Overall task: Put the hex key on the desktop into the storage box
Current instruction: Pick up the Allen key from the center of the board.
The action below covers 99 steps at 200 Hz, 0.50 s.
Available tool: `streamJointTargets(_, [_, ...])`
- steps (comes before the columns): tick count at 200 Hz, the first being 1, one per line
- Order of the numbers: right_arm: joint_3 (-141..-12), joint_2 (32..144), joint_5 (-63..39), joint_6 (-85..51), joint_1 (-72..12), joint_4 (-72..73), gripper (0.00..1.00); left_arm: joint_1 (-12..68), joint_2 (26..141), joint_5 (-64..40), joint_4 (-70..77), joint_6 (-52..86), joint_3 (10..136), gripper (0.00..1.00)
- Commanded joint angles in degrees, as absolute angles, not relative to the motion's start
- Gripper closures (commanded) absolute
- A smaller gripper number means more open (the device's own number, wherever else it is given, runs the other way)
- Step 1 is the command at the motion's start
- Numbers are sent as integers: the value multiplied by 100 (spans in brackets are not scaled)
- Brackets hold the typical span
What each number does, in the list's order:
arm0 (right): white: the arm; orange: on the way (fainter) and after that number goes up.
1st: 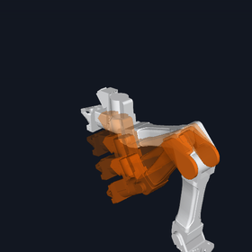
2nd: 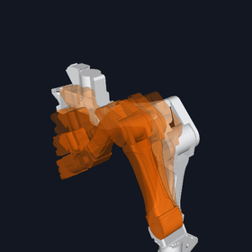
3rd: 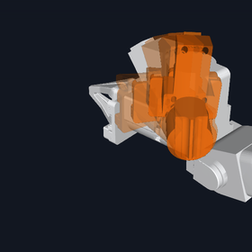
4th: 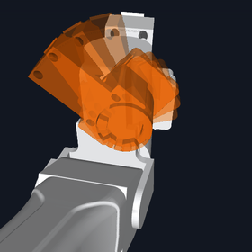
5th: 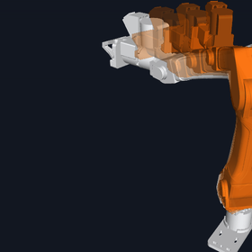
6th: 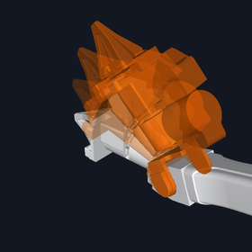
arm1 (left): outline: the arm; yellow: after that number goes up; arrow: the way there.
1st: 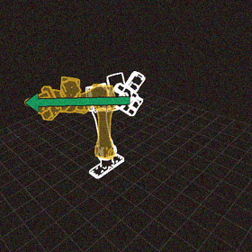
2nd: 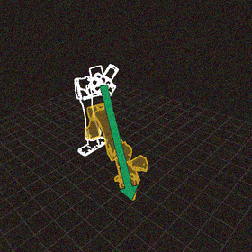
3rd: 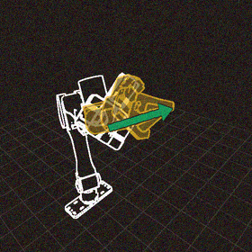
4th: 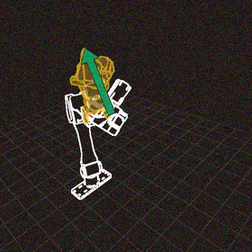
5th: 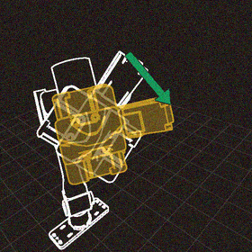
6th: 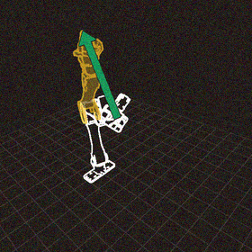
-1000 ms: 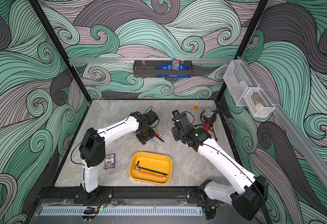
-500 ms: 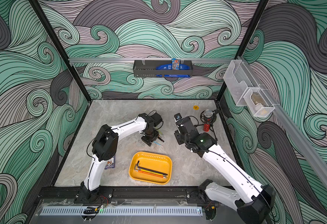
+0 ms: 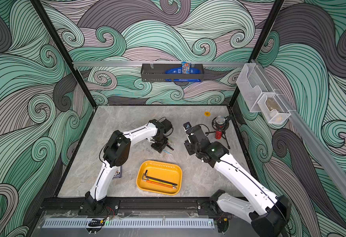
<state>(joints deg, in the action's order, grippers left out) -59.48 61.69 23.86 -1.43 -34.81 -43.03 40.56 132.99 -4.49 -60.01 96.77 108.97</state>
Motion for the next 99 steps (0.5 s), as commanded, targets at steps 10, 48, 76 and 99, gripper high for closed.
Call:
streamJointTargets(10, [-5959, 6091, 2377, -88, -3534, -4297, 57, 4008, 13507, -272, -6403, 9769, 11007, 66])
streamJointTargets(48, [-5977, 6100, 2378, -72, -3549, -4293, 58, 3999, 13556, -83, -6285, 9721, 10867, 73])
streamJointTargets(76, [-5956, 6063, 2373, -70, -3543, -4292, 59, 3990, 13434, 0, -5866, 9744, 10493, 83])
streamJointTargets(99, [-5924, 6047, 2371, -70, -3542, -4296, 59, 4000, 13301, 58, -5604, 9833, 10195, 90])
